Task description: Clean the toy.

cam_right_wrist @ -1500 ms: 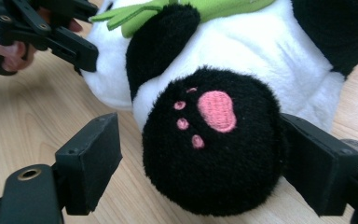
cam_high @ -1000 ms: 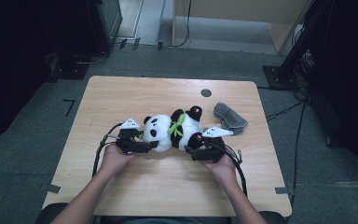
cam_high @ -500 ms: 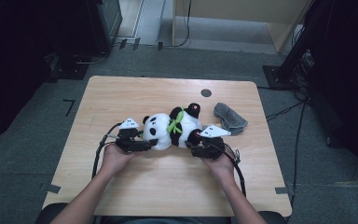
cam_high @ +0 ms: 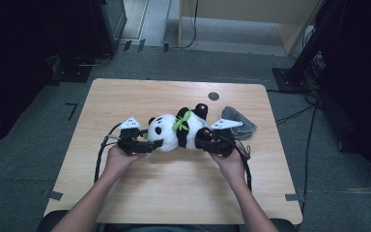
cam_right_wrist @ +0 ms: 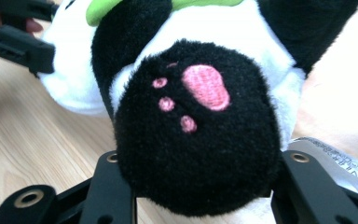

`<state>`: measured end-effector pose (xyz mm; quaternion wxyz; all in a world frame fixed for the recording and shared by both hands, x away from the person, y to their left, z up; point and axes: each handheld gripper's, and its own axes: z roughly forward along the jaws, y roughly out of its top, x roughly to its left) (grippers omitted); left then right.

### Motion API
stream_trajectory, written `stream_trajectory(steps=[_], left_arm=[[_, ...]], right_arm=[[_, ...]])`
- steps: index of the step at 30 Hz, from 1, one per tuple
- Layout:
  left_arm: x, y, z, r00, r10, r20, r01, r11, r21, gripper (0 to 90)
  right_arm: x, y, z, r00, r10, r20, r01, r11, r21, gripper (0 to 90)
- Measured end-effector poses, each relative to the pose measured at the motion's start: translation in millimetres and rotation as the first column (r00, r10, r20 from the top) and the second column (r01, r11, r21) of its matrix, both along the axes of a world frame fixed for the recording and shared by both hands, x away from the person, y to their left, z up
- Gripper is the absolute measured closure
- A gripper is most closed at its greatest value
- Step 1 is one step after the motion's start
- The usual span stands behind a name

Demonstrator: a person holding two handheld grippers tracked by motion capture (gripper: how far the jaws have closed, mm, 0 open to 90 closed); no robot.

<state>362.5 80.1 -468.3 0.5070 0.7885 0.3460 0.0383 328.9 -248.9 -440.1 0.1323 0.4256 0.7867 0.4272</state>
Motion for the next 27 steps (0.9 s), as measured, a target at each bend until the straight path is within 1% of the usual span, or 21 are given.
stream_trajectory(steps=[1, 2, 4, 5, 6, 7, 9, 10, 11, 13, 16, 18, 21, 23, 26, 27], left_arm=[[-1.1, 2.2, 2.9, 0.9996, -0.011, 0.028, 0.011, 0.9999, -0.013, 21.4], [-2.8, 4.1, 5.8, 0.9985, -0.017, 0.052, 0.018, 0.9998, -0.013, 21.7], [-6.0, 7.4, 9.5, 0.9951, -0.028, 0.095, 0.028, 0.9996, 0.004, 24.8], [-7.0, 9.1, 10.1, 0.9939, -0.04, 0.103, 0.039, 0.9992, 0.009, 24.8], [-7.4, 10.1, 10.1, 0.9938, -0.044, 0.102, 0.044, 0.999, 0.01, 24.7], [-7.5, 11.3, 9.4, 0.9946, -0.054, 0.088, 0.054, 0.9985, 0.001, 24.7], [-7.7, 11.7, 7.6, 0.9946, -0.072, 0.074, 0.072, 0.9974, 0.0, 24.7], [-8.0, 11.4, 6.4, 0.9943, -0.084, 0.065, 0.084, 0.9964, 0.004, 24.7], [-8.0, 11.4, 5.5, 0.9942, -0.096, 0.048, 0.096, 0.9954, 0.006, 24.7], [-8.3, 12.5, 4.1, 0.9936, -0.107, 0.036, 0.106, 0.9942, 0.019, 24.7], [-8.7, 14.4, 2.7, 0.9915, -0.116, 0.06, 0.113, 0.9922, 0.053, 24.4], [-7.9, 15.4, 1.8, 0.9915, -0.111, 0.068, 0.108, 0.993, 0.046, 24.1], [-5.5, 15.2, 0.3, 0.9934, -0.103, 0.051, 0.101, 0.9943, 0.033, 24.1], [-5.3, 14.2, -0.2, 0.9937, -0.093, 0.063, 0.091, 0.9949, 0.043, 23.7], [-4.4, 14.7, 0.2, 0.994, -0.082, 0.073, 0.08, 0.9964, 0.028, 22.1], [-3.6, 15.7, 0.0, 0.9942, -0.079, 0.073, 0.078, 0.9967, 0.023, 21.5]], right_arm=[[-0.6, -1.7, 4.6, 1.0, -0.004, 0.003, 0.004, 1.0, 0.01, 58.3], [-1.2, -3.2, 8.3, 0.9999, -0.012, 0.008, 0.012, 1.0, 0.014, 58.4], [-1.5, -6.2, 12.8, 0.9996, -0.027, 0.01, 0.027, 1.0, 0.015, 58.5], [-1.2, -7.9, 14.0, 0.9994, -0.035, 0.0, 0.035, 0.999, 0.014, 58.5], [-0.5, -9.8, 14.7, 0.9992, -0.04, -0.002, 0.04, 0.999, 0.009, 58.7], [-0.2, -11.2, 15.0, 0.999, -0.044, -0.005, 0.044, 0.999, 0.012, 58.8], [1.0, -13.6, 16.7, 0.9983, -0.057, -0.014, 0.057, 0.998, 0.004, 58.9], [1.6, -14.4, 17.7, 0.998, -0.059, -0.021, 0.06, 0.998, 0.009, 58.9], [2.1, -15.2, 18.9, 0.9978, -0.06, -0.029, 0.061, 0.998, 0.016, 59.1], [2.9, -16.6, 22.4, 0.998, -0.051, -0.038, 0.052, 0.998, 0.026, 59.7], [4.4, -16.4, 27.5, 0.9981, -0.043, -0.044, 0.045, 0.998, 0.038, 59.8], [6.0, -14.6, 28.8, 0.9978, -0.046, -0.048, 0.049, 0.997, 0.056, 59.9], [8.5, -9.6, 29.1, 0.9971, -0.038, -0.066, 0.044, 0.996, 0.084, 59.9], [8.6, -5.3, 29.2, 0.9968, -0.034, -0.072, 0.041, 0.995, 0.096, 59.8], [7.3, 1.2, 28.2, 0.9968, -0.025, -0.076, 0.033, 0.994, 0.105, 59.8], [7.0, 1.9, 28.0, 0.9963, -0.021, -0.083, 0.031, 0.993, 0.117, 59.9]])
